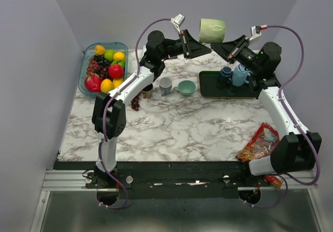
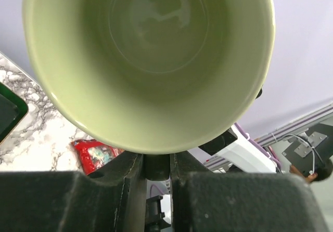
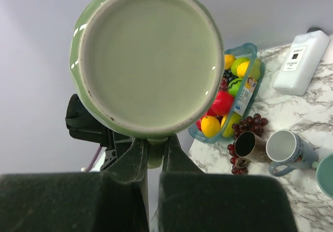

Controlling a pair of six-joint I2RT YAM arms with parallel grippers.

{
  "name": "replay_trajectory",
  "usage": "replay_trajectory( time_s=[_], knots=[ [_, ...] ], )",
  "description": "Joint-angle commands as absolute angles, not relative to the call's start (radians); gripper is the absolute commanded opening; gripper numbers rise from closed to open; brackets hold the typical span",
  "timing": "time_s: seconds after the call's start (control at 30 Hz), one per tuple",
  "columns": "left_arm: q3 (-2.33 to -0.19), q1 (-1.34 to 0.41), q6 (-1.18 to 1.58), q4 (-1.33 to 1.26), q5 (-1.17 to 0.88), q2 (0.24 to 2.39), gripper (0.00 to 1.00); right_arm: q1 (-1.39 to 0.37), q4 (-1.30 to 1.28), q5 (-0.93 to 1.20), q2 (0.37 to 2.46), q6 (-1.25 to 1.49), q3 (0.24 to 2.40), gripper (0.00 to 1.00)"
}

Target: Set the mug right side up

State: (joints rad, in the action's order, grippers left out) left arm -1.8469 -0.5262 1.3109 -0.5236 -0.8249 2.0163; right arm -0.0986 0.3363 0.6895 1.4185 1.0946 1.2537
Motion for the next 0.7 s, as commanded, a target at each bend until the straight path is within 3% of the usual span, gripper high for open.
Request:
replay_trajectory(
  time_s=[0.0,0.17,0.27,0.3,0.4,0.6,0.67],
  knots=[
    [-1.835,-0.529,1.312,-0.592,-0.767,2.019,0.00,-0.112,0.364,0.741,1.371,1.029,1.227,0.01],
    [-1.816,-0.528,1.254,-0.559,-0.750,2.003,0.00,-0.110,0.290,0.736,1.371,0.962,1.244,0.03],
    [-1.813,-0.525,1.191,-0.465,-0.736,1.980,0.00,-0.110,0.192,0.698,1.361,0.879,1.269,0.37],
    [-1.818,-0.520,1.139,-0.409,-0.736,1.968,0.00,-0.112,0.174,0.681,1.353,0.862,1.266,0.56],
    [-1.803,-0.508,1.048,-0.310,-0.724,1.924,0.00,-0.110,0.123,0.629,1.321,0.807,1.250,0.82],
    [-1.744,-0.480,0.898,-0.114,-0.658,1.830,0.00,-0.109,0.003,0.546,1.284,0.709,1.238,1.00],
    [-1.732,-0.474,0.786,-0.036,-0.626,1.803,0.00,-0.109,-0.069,0.511,1.281,0.680,1.242,1.00]
  ],
)
